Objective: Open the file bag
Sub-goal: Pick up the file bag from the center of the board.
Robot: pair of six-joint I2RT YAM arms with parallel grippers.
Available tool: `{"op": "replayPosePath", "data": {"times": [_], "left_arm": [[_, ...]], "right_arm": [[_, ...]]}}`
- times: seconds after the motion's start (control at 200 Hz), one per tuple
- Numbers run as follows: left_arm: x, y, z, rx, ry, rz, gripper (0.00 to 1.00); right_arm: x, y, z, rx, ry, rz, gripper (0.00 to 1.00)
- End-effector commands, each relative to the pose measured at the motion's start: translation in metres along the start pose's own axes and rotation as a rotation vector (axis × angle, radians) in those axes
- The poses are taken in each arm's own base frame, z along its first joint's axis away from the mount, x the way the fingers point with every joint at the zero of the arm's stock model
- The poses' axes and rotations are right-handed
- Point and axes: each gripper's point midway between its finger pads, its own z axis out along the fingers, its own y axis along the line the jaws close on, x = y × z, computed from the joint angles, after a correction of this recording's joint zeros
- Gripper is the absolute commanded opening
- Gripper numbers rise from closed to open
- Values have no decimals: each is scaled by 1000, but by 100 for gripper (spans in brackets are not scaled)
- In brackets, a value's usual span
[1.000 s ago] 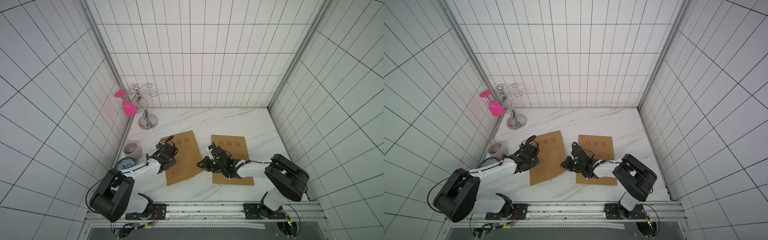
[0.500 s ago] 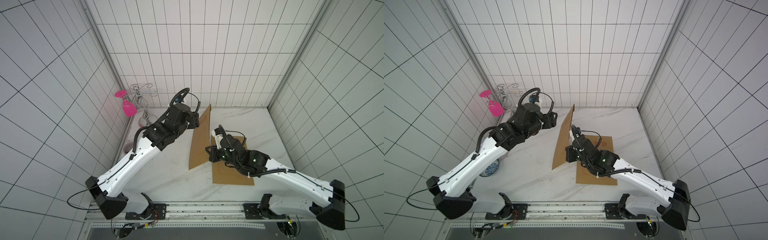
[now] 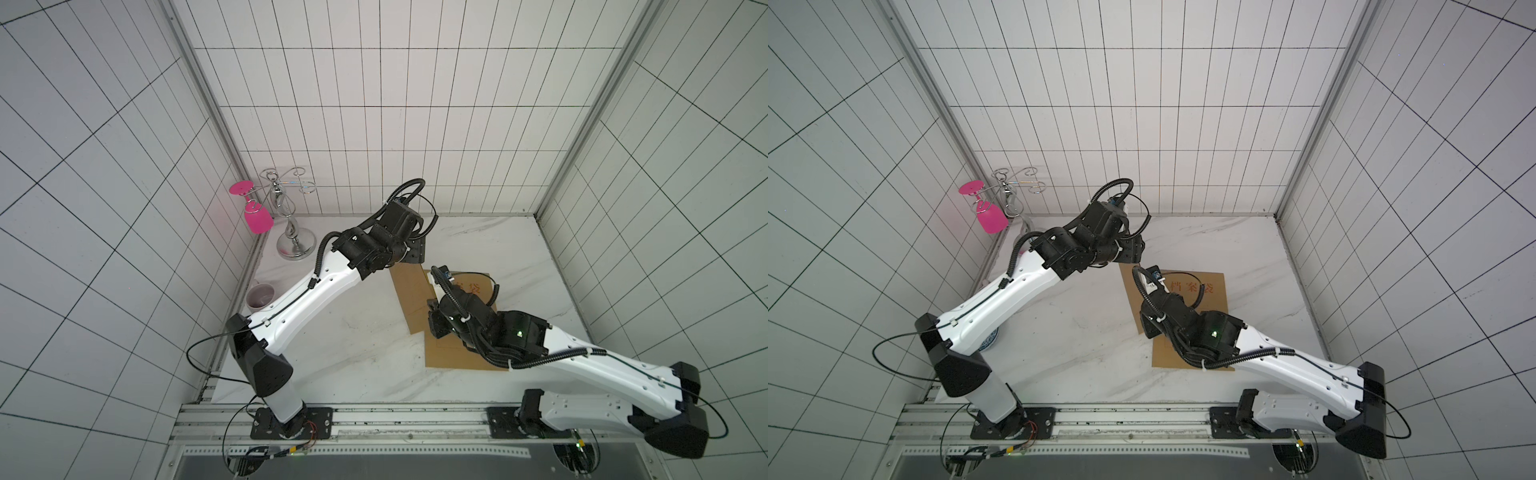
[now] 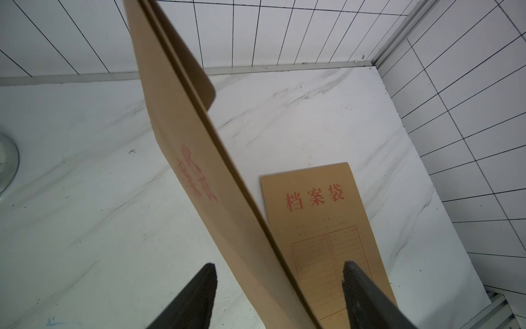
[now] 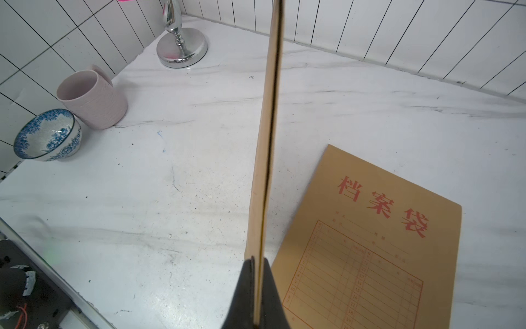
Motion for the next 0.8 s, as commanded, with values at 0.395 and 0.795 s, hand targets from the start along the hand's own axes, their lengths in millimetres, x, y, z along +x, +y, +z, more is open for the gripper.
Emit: {"op": "replayPosePath", "data": {"times": [0.395, 0.795], "left_arm": [[-24, 4, -27, -41, -115, -131, 39], [-32, 24, -31, -52, -115, -306, 33]], "right_arm": [[-27, -1, -20, 106, -113, -64, 0], [-24, 5, -21, 157, -154, -109, 0]]}}
